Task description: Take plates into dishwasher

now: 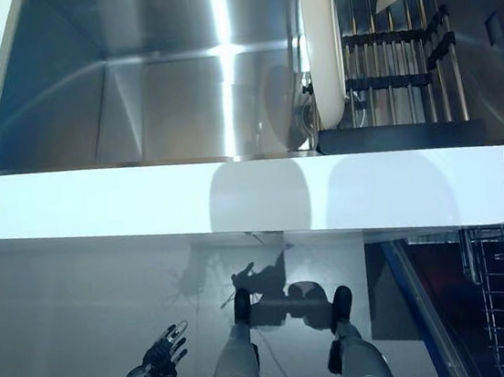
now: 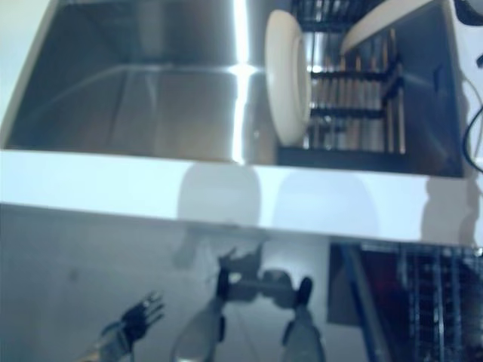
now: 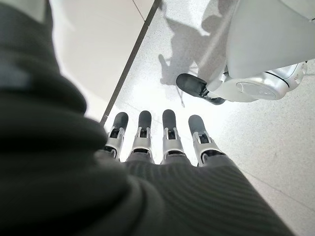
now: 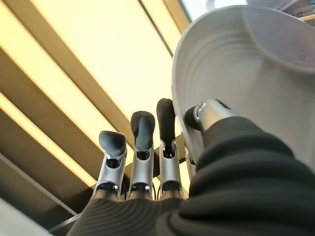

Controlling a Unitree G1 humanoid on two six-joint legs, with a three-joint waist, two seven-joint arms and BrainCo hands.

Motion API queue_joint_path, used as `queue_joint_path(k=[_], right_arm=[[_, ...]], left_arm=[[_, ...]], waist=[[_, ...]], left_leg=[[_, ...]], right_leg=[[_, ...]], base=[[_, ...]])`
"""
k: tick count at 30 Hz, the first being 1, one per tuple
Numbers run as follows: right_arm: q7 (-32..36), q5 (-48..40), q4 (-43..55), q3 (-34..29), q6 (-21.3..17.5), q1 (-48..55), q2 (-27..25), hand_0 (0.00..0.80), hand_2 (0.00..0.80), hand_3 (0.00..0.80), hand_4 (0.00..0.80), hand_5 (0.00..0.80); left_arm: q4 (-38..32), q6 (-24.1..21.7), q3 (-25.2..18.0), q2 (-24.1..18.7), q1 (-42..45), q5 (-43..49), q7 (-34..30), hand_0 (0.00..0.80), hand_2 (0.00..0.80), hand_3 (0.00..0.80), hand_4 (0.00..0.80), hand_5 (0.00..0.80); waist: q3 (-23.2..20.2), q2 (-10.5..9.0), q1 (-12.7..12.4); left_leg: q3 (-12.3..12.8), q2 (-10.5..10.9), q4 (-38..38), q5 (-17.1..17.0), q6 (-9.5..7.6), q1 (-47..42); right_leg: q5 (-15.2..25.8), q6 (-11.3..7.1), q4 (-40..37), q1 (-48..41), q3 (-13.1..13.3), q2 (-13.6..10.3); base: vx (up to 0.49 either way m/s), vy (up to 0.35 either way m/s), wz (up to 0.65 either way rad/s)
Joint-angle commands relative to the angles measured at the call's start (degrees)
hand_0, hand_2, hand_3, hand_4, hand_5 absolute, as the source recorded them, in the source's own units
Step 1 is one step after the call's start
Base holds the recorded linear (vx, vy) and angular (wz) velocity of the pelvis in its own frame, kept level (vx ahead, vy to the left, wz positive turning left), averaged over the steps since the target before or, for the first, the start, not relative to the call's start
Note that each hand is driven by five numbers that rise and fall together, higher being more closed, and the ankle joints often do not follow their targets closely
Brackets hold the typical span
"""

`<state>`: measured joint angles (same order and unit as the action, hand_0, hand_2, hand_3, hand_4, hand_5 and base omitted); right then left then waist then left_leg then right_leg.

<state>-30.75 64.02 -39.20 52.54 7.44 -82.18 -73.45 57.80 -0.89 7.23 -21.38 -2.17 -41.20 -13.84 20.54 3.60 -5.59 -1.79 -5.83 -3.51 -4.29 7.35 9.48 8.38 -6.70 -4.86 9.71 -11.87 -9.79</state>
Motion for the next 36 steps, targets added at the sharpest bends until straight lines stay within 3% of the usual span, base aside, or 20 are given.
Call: queue_joint_path(k=[1, 10, 19, 24, 27, 36], right_arm=[[-2.9, -1.1, -1.9, 4.6, 2.7, -8.2, -3.3, 0.8, 0.8, 0.8, 0.8, 0.8], [-2.8, -4.7, -1.8, 3.1, 1.1, -5.4, -6.0, 0.8, 0.8, 0.8, 0.8, 0.8], [5.8, -16.0, -3.2, 1.4, -4.5, -1.2, -8.8, 0.8, 0.8, 0.8, 0.8, 0.8], [15.5, -25.4, -2.4, -2.0, -6.1, 3.8, -9.2, 0.8, 0.8, 0.8, 0.8, 0.8], [24.0, -32.0, -1.9, -4.4, -5.5, 6.5, -9.4, 0.8, 0.8, 0.8, 0.8, 0.8], [41.0, -45.5, -3.9, -6.8, -2.3, 7.2, -10.9, 0.8, 0.8, 0.8, 0.8, 0.8]], left_arm=[[1.2, -1.2, 1.9, -2.5, 3.3, 2.8, 0.2, 0.0, 0.0, 0.0, 0.0, 0.0], [2.5, -1.1, 0.2, -2.3, 5.1, 5.4, 0.2, 0.0, 0.0, 0.0, 0.0, 0.0], [4.8, -0.6, -0.8, -1.2, 5.8, 8.9, 0.0, 0.0, 0.0, 0.0, 0.0, 0.0], [7.1, -1.1, -1.3, -0.5, 6.0, 10.7, -0.3, 0.0, 0.0, 0.0, 0.0, 0.0], [7.8, -1.2, -1.8, -0.1, 6.0, 11.8, -0.2, 0.0, 0.0, 0.0, 0.0, 0.0], [9.5, -1.8, -2.3, 1.5, 4.5, 13.7, 1.7, 0.0, 0.0, 0.0, 0.0, 0.0]], waist=[[-6.1, -2.94, -1.0], [-11.5, -5.03, -0.5], [-17.1, -7.03, 0.7], [-18.9, -8.03, 2.5], [-19.4, -8.58, 3.8], [-20.1, -10.33, 8.0]], left_leg=[[0.0, 1.0, -1.5, -0.7, -2.18, 1.0], [0.3, 0.1, -1.5, 0.1, -1.72, -2.5], [1.7, -1.0, -1.5, 1.7, -1.38, -7.3], [4.1, -1.6, -1.5, 2.8, -1.24, -10.4], [5.3, -1.9, -1.5, 3.3, -1.23, -12.0], [9.8, -2.9, -1.5, 4.0, -1.0, -15.5]], right_leg=[[-1.6, -3.01, -0.1, -1.5, -0.7, -1.8], [-2.9, -3.25, -0.1, -5.4, -0.5, -1.4], [-4.2, -3.2, -0.1, -9.7, 0.6, -0.9], [-4.4, -3.2, -0.1, -11.5, 2.0, -0.6], [-4.3, -3.22, -0.1, -12.1, 3.4, -0.4], [-3.2, -3.11, -0.1, -12.3, 7.6, 0.4]], base=[[0.033, -0.012, 0.02], [0.05, -0.009, 0.01], [0.075, 0.017, -0.01], [0.039, 0.028, -0.15], [0.016, 0.029, -0.24], [0.014, 0.017, -0.3]])
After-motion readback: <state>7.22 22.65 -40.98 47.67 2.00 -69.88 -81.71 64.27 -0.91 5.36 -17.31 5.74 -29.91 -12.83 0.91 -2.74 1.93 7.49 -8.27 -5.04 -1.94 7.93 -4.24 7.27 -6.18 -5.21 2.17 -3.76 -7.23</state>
